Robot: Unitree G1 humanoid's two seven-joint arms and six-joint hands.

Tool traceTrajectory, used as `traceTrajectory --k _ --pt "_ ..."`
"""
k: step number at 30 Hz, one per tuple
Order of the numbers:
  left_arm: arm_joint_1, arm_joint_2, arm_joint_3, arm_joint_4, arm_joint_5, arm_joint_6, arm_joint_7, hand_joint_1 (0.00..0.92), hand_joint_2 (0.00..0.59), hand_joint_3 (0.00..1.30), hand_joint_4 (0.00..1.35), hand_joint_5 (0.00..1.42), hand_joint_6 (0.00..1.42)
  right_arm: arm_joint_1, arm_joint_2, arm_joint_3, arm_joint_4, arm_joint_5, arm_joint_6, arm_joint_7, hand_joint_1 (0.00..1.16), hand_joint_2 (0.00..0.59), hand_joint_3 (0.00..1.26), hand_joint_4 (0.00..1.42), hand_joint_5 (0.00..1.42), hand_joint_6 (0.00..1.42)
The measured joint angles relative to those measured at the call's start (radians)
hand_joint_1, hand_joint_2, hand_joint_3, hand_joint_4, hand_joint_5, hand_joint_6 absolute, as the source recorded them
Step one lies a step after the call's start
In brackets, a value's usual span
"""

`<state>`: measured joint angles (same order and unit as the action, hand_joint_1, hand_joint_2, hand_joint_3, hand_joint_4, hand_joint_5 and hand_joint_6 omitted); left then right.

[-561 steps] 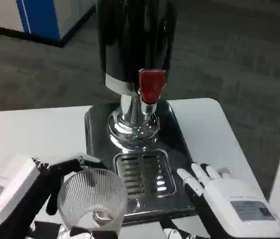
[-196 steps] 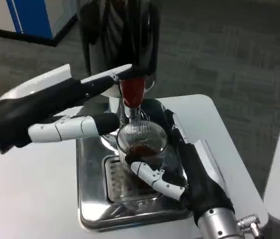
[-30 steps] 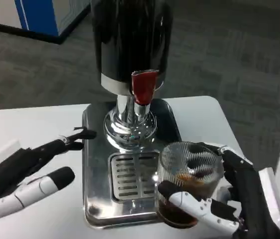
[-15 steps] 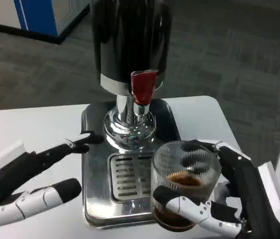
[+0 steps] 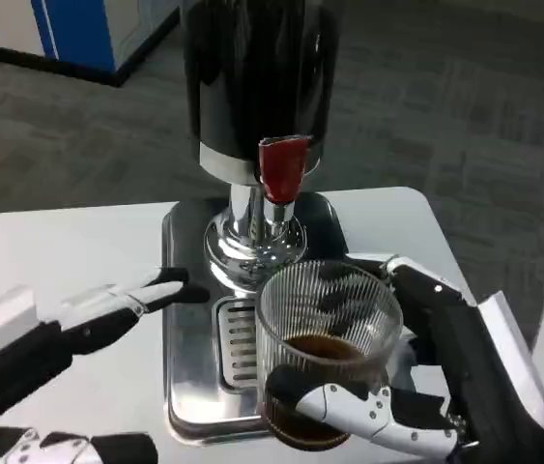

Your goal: Grasp the cup under the faucet to collect the drink, then remove the cup.

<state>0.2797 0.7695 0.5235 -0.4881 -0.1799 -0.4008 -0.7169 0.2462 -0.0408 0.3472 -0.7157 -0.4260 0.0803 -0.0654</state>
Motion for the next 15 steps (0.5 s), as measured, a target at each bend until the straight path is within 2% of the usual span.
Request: traceTrajectory --k 5,15 --pt "0.05 -0.001 0.043 -0.053 0.011 -0.036 -0.006 0.0 0.073 0.1 0.0 0.05 0.03 0.002 0.0 -0.004 -0.047 0.004 0.0 0.039 0.98 0.063 1.02 1.22 1.42 1.42" --pt "0.116 -0.024 0.093 -0.14 0.014 -0.046 -0.006 0.0 0.065 0.09 0.0 0.04 0.01 0.022 -0.001 -0.01 -0.086 0.022 0.006 0.087 0.98 0.061 1.03 1.24 1.42 1.42"
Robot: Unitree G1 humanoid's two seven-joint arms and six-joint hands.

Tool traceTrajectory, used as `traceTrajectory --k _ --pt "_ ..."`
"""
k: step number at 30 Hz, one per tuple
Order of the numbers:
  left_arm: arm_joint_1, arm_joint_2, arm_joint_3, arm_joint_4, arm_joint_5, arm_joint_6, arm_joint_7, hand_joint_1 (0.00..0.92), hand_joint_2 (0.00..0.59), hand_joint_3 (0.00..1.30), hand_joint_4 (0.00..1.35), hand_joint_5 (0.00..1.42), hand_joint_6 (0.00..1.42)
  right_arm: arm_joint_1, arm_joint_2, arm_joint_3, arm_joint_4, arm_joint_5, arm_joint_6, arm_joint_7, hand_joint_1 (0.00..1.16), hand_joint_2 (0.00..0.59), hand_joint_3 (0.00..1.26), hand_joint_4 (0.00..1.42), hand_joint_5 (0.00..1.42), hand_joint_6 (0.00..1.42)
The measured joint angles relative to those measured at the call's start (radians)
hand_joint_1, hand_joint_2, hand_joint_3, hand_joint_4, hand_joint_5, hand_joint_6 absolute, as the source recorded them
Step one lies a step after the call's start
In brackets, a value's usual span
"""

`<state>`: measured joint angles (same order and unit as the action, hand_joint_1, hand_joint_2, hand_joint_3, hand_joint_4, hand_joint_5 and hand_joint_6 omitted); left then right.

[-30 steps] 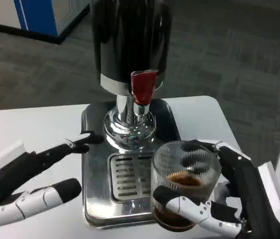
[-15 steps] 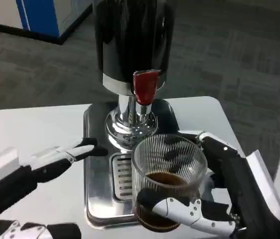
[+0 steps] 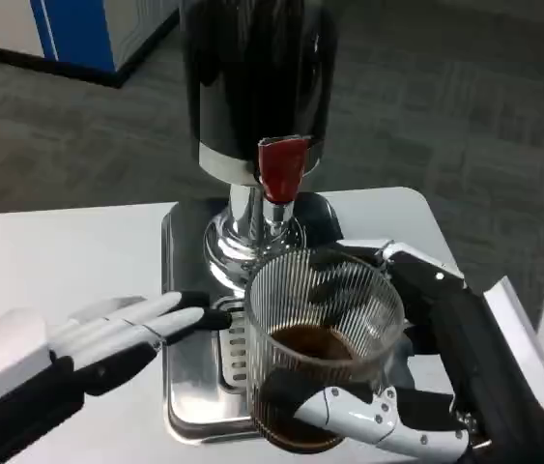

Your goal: Grasp the cup under the faucet to collect the drink, then remove the cup.

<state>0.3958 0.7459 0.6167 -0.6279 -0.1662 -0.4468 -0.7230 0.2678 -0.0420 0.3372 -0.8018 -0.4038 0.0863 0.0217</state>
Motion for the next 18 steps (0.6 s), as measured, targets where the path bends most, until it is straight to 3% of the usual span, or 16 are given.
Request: traceTrajectory --k 9,18 --pt "0.034 -0.017 0.045 -0.068 0.02 0.007 0.0 0.0 0.051 0.07 0.0 0.03 0.01 0.021 -0.01 -0.009 -0.031 0.007 0.007 0.036 0.98 0.066 1.03 1.26 1.42 1.42" --pt "0.066 -0.049 0.08 -0.075 0.062 0.016 0.0 0.0 0.048 0.05 0.0 0.0 0.0 0.048 -0.045 -0.046 -0.031 0.024 0.007 0.064 0.98 0.069 1.04 1.27 1.42 1.42"
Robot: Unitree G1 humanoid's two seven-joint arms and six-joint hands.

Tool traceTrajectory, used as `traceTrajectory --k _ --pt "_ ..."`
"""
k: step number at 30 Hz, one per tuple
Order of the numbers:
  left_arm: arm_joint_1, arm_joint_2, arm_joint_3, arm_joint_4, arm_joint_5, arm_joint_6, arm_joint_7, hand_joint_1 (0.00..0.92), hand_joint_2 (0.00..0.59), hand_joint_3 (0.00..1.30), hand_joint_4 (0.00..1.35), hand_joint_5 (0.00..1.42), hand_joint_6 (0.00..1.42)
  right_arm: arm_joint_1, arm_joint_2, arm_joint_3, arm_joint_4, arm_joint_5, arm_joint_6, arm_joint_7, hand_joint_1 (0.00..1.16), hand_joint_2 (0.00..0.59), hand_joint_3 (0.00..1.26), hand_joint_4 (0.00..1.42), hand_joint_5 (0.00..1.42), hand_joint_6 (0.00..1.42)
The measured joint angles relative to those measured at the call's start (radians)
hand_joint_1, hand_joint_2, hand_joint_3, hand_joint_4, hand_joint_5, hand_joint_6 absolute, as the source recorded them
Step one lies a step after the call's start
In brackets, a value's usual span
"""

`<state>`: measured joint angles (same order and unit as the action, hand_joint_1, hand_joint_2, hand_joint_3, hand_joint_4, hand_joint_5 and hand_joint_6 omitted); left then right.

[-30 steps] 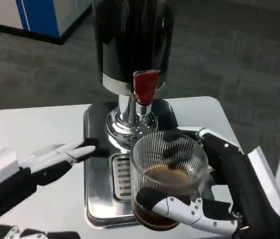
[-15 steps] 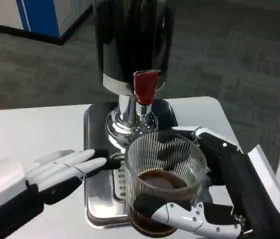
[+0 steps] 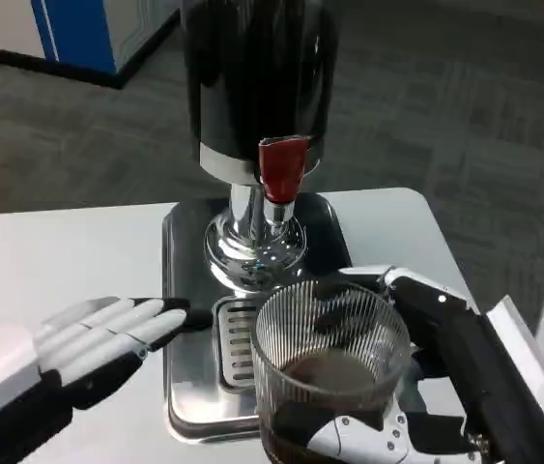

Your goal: Grasp the cup under the faucet to collect the drink, then remove the cup.

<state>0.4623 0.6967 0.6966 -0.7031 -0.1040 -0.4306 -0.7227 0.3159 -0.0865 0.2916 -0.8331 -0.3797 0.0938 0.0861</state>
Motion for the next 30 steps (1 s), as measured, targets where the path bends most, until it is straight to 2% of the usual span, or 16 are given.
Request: traceTrajectory --k 9,20,30 --pt "0.023 -0.028 0.026 -0.018 0.038 0.017 0.001 0.0 0.038 0.03 0.0 0.0 0.0 -0.019 -0.004 0.001 0.003 0.011 0.0 0.016 0.98 0.07 1.04 1.27 1.42 1.42" --pt "0.047 -0.036 0.058 -0.018 0.04 0.017 0.001 0.0 0.036 0.02 0.0 0.0 0.0 -0.074 -0.004 0.008 0.041 0.01 0.018 0.033 0.98 0.07 1.04 1.27 1.42 1.42" --pt "0.052 -0.037 0.061 -0.015 0.042 0.017 0.001 0.0 0.036 0.02 0.0 0.0 0.0 -0.091 -0.007 -0.003 0.046 0.01 0.028 0.037 0.98 0.07 1.05 1.27 1.42 1.42"
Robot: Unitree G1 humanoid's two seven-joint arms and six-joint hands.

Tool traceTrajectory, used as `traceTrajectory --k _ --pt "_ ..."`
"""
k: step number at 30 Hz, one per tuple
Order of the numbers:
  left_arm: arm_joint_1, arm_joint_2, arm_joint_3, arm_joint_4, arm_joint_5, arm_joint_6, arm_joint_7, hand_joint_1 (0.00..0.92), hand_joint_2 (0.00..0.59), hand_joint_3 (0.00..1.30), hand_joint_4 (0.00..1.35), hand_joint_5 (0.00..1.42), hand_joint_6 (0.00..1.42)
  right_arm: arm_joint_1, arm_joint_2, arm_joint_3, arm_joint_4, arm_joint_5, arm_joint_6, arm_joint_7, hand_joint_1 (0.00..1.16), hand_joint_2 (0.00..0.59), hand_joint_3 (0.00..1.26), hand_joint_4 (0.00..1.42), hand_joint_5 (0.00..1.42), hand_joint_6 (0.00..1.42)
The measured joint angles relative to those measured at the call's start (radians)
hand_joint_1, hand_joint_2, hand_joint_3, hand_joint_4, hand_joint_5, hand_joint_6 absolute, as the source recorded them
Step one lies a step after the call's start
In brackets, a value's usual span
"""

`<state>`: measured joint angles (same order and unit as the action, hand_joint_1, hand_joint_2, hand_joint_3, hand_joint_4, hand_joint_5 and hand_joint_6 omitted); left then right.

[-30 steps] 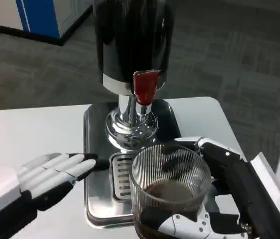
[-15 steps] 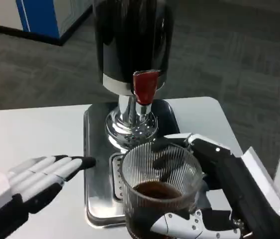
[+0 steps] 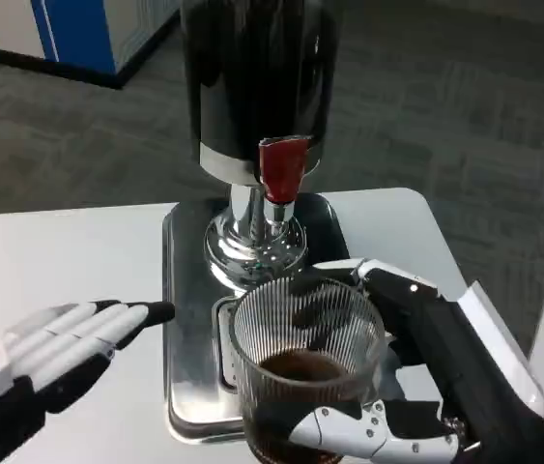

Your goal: Grasp the cup under the faucet to collect the drink, then remove the cup.

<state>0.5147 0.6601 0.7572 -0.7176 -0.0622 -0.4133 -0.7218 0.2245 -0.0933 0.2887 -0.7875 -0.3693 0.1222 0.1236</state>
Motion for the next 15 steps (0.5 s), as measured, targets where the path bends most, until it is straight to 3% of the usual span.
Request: traceTrajectory --k 15 --pt "0.0 0.0 0.002 0.023 0.007 -0.003 0.0 0.0 0.036 0.02 0.0 0.0 0.0 -0.022 0.0 0.01 0.028 0.0 0.005 0.002 0.98 0.07 1.05 1.29 1.42 1.42"
